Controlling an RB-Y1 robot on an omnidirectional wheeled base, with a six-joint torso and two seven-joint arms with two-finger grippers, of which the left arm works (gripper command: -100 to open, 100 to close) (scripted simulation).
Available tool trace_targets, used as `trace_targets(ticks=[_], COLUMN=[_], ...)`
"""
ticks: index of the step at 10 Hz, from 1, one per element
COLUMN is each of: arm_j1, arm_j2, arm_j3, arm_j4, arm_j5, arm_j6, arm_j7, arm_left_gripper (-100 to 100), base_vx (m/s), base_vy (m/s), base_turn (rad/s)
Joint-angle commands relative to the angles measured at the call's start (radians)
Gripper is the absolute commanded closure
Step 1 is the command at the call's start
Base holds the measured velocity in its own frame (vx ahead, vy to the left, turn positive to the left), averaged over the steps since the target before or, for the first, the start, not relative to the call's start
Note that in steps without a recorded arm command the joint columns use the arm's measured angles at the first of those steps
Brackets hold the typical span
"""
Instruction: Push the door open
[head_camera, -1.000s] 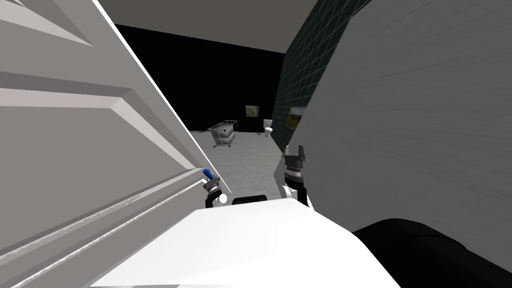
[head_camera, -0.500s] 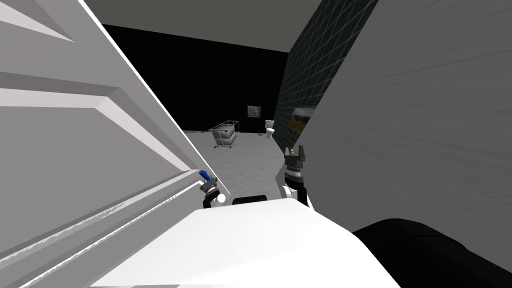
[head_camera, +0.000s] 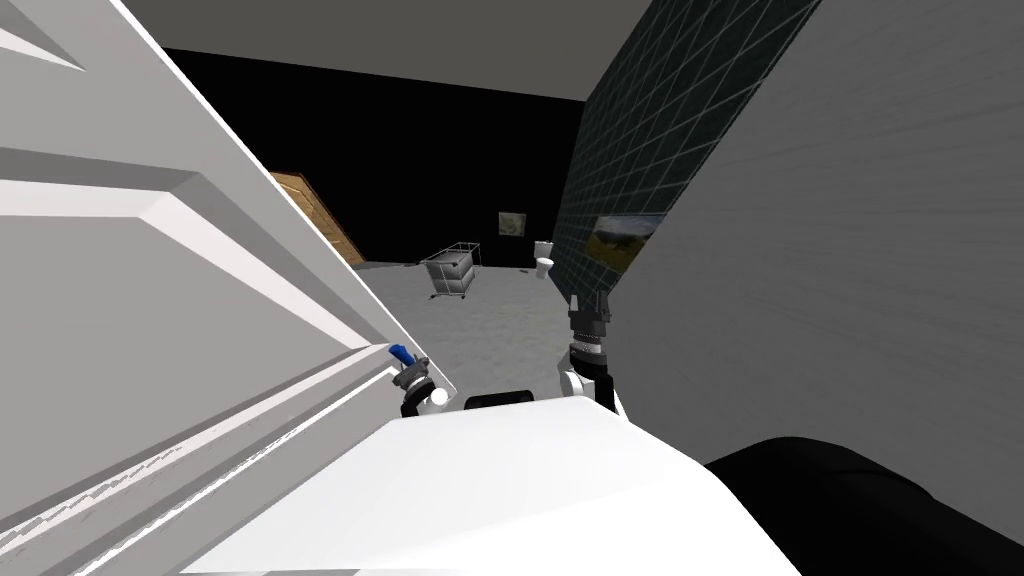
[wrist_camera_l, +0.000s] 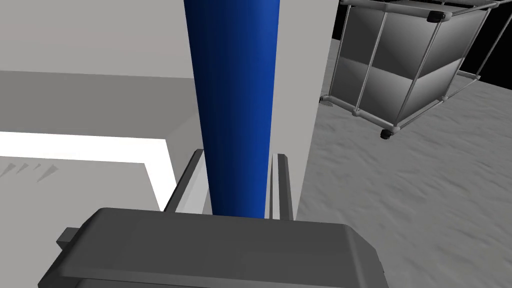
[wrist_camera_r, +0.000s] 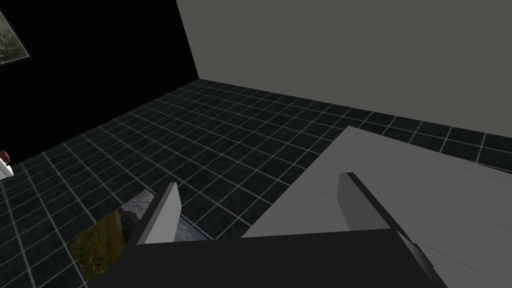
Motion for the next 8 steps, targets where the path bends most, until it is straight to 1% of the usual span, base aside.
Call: trace_targets(ticks=[1,2,3,4,6,7,8], arm_j1=[0.005,0.005,0.005,0.006,0.006,0.013,0.014], arm_j2=[0.011,0.011,0.011,0.013,0.014,0.007,0.014], arm_j3=[0.027,0.027,0.027,0.048,0.060,0.052,0.068], arm_j4=[-0.016,-0.016,-0.016,-0.013,-0.012,-0.013,-0.011], arm_j5=[0.018,0.018,0.018,0.033,0.042,0.039,0.052], arm_j6=[-0.005,-0.005,-0.005,-0.012,-0.015,-0.007,-0.016], arm_j7=[-0.011,-0.011,-0.011,-0.015,-0.018,-0.019,-0.020], arm_left_gripper=[100,100,100,100,100,100,100], base_vx=[0.224,0.152,0.047,0.140,0.205,0.079,0.126], base_vy=[0.057,0.046,0.020,0.013,0.027,0.010,0.052], base_turn=[0.067,0.039,-0.002,0.028,0.066,0.033,0.044])
